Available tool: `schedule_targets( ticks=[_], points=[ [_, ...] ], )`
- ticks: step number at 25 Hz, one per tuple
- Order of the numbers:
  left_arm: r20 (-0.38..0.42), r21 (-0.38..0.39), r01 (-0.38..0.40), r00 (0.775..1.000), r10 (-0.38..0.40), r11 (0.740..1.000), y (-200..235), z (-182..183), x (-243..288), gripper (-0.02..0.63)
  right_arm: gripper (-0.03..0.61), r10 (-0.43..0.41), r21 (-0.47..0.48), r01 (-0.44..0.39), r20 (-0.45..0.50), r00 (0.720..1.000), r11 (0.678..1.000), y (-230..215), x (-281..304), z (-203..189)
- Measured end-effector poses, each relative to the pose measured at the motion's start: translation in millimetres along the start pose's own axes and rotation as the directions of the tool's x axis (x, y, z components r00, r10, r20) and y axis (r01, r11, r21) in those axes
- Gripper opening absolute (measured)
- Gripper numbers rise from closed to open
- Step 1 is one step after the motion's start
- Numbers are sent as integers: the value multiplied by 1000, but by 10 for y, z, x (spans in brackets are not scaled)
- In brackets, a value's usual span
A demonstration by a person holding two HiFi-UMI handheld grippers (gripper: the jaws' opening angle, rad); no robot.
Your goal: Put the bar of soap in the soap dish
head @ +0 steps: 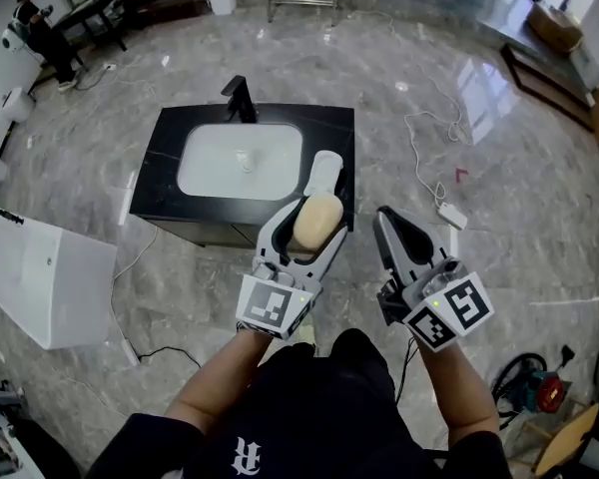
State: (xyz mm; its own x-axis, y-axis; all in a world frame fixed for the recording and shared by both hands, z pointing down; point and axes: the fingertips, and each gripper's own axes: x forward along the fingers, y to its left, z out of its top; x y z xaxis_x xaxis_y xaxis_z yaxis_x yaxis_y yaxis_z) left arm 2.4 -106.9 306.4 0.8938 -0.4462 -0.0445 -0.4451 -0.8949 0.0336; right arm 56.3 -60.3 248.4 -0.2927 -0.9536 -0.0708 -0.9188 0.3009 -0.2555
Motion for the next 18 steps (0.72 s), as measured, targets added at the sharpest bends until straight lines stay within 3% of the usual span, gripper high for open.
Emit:
schedule_targets(
  ticks=[8, 13, 18],
  points=[
    [-1, -13, -34, 999, 34, 999, 495, -519, 743, 288, 2, 5, 54, -3, -33, 999, 999, -706, 534, -159],
    [-28, 2, -114, 993, 114, 993, 807, -1056, 1231, 288, 2, 60, 108, -52, -75, 995, 993, -1232, 924, -391],
    [-97, -16, -216, 972, 213, 976, 1138, -1704, 1659, 288, 2, 115, 171, -92, -131, 985, 981, -1730, 1277, -761]
  ],
)
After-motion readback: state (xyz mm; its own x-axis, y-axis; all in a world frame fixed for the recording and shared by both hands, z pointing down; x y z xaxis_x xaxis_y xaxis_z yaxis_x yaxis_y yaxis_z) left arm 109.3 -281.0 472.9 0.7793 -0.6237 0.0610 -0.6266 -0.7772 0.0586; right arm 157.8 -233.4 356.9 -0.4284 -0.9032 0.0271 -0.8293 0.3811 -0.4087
